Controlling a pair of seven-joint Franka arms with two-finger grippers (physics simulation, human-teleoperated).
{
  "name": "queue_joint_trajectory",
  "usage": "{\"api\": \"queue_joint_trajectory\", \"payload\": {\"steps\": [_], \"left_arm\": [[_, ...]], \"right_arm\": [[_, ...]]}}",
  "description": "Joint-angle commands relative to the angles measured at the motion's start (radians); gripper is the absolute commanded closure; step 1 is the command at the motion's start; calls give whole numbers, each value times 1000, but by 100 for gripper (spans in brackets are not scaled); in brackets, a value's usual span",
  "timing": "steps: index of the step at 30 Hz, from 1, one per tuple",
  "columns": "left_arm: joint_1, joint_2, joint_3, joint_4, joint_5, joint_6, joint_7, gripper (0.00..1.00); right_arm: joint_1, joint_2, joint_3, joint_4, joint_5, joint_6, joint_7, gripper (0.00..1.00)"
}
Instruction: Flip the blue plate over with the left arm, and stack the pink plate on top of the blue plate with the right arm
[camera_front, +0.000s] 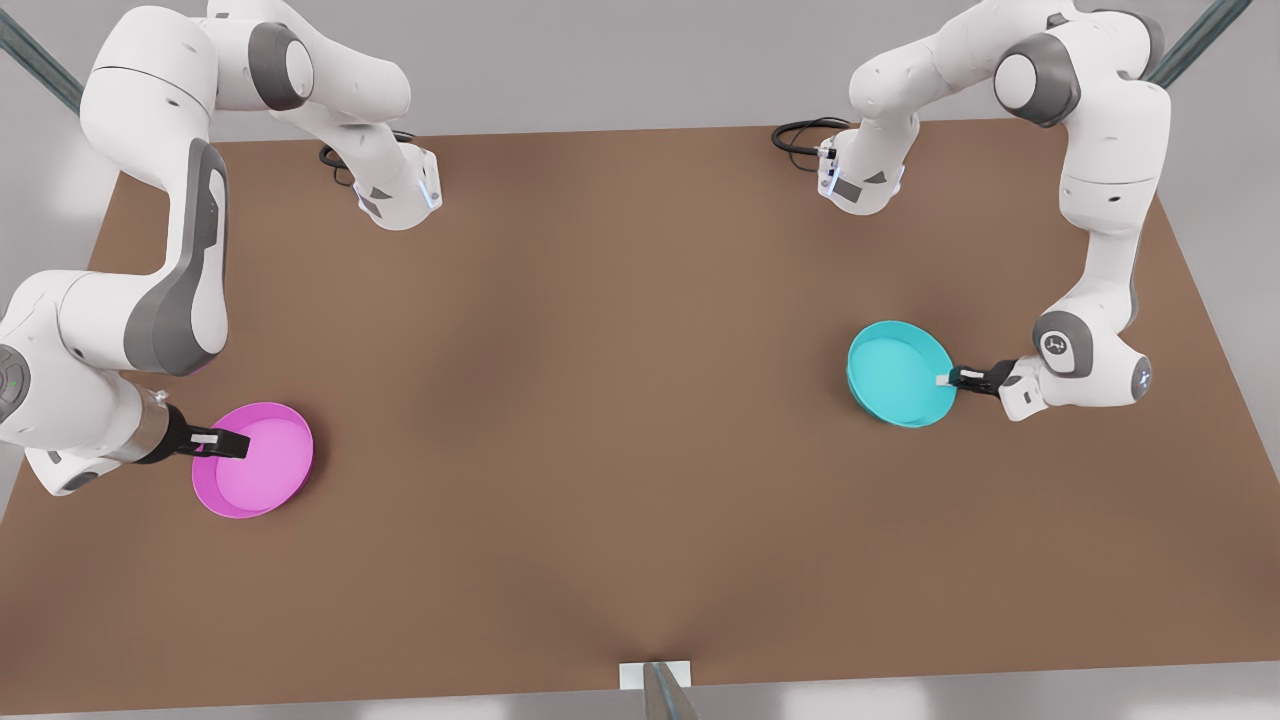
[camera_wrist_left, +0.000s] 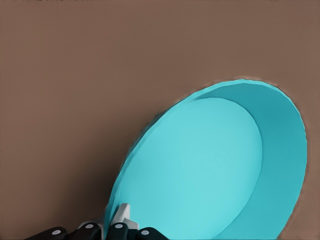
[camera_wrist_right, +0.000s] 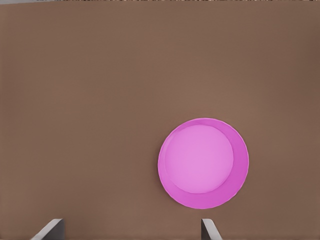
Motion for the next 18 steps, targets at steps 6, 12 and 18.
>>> {"api": "queue_joint_trajectory", "payload": {"steps": [6,12,18], "left_arm": [[0,-2,-22,14,-31,-5,5,79],[-11,-2,-58,54,6,-5,-5,79],[-11,-21,-118,89,100,-3,-6,79]], "right_arm": [[0,0,0,2,0,0,0,0],[0,0,0,2,0,0,0,0],[0,1,0,2,0,0,0,0]]}}
